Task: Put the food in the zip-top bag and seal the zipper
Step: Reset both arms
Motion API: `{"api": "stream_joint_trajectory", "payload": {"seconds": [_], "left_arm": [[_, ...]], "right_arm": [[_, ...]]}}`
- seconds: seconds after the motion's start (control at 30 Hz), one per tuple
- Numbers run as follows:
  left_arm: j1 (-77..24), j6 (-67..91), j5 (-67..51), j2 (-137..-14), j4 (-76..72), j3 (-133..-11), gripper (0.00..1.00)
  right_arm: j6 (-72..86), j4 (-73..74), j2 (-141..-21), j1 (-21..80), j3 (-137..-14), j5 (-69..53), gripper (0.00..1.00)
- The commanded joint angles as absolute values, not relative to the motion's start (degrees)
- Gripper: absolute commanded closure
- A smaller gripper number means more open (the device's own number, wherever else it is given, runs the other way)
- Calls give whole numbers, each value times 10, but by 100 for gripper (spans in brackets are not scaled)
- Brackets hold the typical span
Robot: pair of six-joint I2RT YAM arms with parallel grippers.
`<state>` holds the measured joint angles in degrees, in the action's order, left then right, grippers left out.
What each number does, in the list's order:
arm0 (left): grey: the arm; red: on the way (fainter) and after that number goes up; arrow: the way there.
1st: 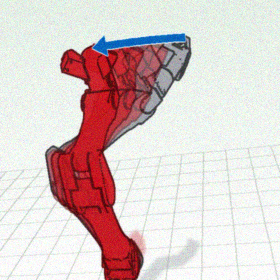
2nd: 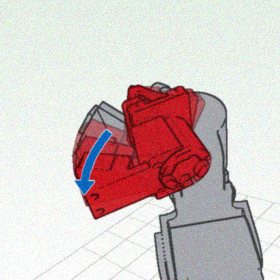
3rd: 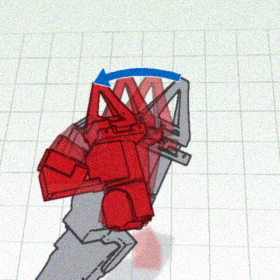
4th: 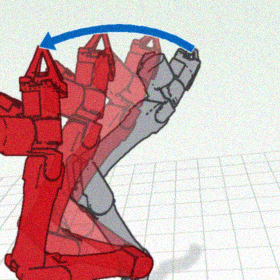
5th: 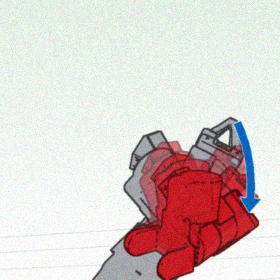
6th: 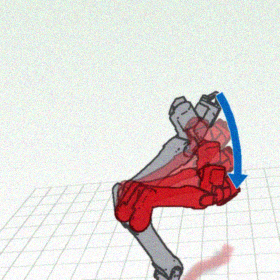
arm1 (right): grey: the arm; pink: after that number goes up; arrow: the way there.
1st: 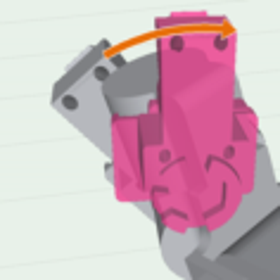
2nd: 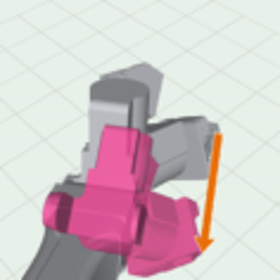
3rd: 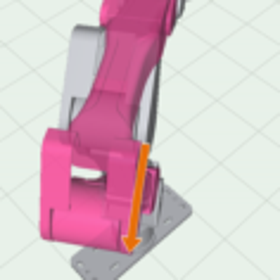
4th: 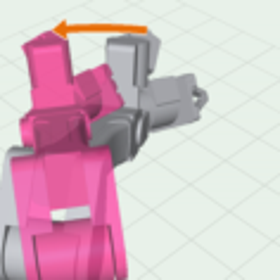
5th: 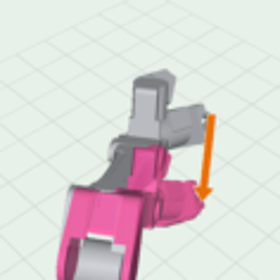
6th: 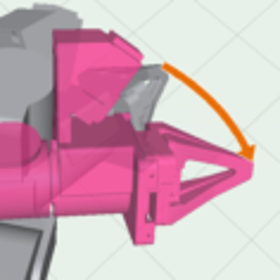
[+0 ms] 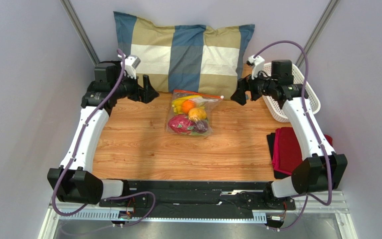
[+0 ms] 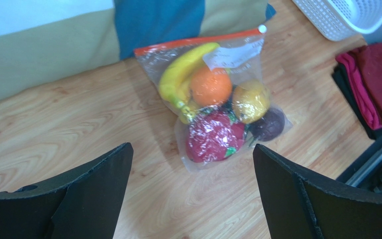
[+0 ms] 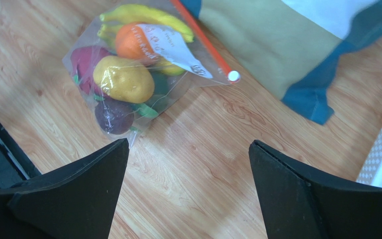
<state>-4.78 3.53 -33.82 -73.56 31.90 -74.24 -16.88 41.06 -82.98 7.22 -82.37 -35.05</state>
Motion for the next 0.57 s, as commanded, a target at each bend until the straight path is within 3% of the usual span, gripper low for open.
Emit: {"api": "stream_joint_trajectory", "payload": {"seconds": [0.0,0.27,0.53], "left_arm": [[-6,2,-316,-763,426,-807,1],[45,-57,-278,-769,434,-715,1],[45,-69,-249,-739,394,-651,1]], "right_arm": [[-46,347,-775,22,-771,-352,4],[11,297,-691,-13,-594,-288,2],[8,281,-689,-13,-562,-262,2]]}}
